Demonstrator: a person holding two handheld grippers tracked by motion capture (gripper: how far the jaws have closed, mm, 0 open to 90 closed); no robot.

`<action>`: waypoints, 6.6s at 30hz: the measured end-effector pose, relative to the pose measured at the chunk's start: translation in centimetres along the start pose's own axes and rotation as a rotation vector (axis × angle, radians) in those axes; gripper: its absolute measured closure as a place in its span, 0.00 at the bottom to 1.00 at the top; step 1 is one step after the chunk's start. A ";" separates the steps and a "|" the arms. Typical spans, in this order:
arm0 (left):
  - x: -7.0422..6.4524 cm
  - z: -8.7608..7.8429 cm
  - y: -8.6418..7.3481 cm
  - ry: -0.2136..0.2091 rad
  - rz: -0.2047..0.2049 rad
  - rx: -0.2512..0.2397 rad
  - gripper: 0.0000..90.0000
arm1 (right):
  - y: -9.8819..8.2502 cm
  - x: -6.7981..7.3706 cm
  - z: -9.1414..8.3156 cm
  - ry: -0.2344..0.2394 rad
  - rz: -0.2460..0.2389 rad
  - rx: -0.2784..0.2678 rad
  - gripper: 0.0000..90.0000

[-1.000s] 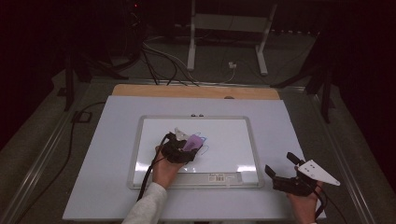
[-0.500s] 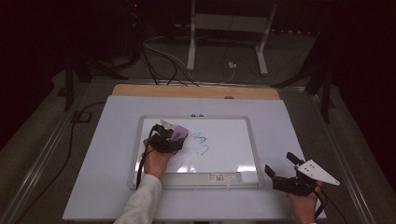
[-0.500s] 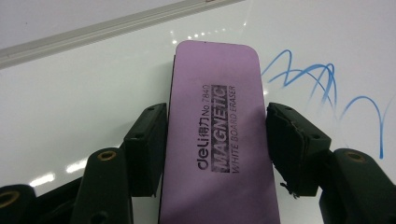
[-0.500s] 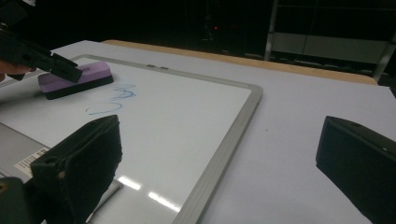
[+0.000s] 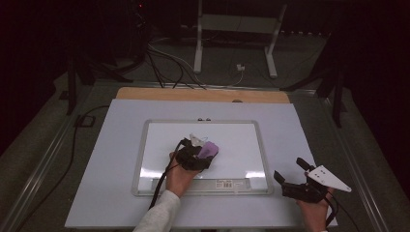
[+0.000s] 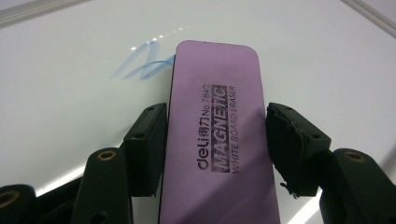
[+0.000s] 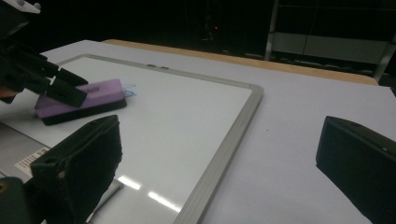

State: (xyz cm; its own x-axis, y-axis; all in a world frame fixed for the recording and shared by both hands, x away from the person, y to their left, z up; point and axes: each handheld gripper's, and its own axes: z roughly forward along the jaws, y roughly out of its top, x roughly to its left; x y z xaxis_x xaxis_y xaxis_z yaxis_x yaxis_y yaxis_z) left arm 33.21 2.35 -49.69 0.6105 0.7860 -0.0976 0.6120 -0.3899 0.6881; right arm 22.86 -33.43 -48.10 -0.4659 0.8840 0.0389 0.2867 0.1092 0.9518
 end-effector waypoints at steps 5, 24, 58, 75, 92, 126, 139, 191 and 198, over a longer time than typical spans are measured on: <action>0.4 0.1 0.2 0.016 0.000 0.006 0.47 | 0.0 -0.1 -0.1 -0.003 0.000 -0.004 0.01; 6.6 0.5 1.8 0.182 -0.131 0.016 0.47 | 0.0 -0.1 -0.1 -0.003 0.003 -0.004 0.01; 4.4 2.6 3.8 0.138 -0.071 0.038 0.47 | 0.0 -0.1 -0.2 -0.001 0.003 -0.003 0.01; 0.9 2.3 3.0 0.081 0.006 0.034 0.47 | 0.0 -0.2 -0.3 -0.004 0.006 -0.005 0.01; 4.1 2.4 3.5 0.140 -0.098 0.039 0.47 | 0.0 0.0 0.0 0.002 -0.003 0.001 0.01; 5.5 2.3 3.9 0.212 -0.106 0.052 0.47 | -0.1 -0.1 -0.1 0.001 -0.001 0.002 0.01; -0.6 2.5 3.1 0.086 0.011 0.049 0.47 | -0.1 -0.1 0.0 -0.002 0.003 0.007 0.01; 10.0 -2.6 -0.3 0.325 -0.252 -0.013 0.47 | -0.1 -0.1 -0.2 -0.008 -0.001 0.007 0.01; 11.0 -2.9 -1.1 0.351 -0.275 -0.010 0.47 | -0.1 -0.2 -0.2 -0.009 0.000 0.006 0.01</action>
State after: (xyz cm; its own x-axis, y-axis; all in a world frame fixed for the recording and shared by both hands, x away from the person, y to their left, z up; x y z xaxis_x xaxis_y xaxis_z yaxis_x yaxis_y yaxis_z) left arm 37.75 12.83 -49.41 0.2167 0.9758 -0.0291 0.7219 -0.1401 0.6777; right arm 22.74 -33.68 -48.15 -0.4581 0.8882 0.0357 0.2912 0.1120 0.9501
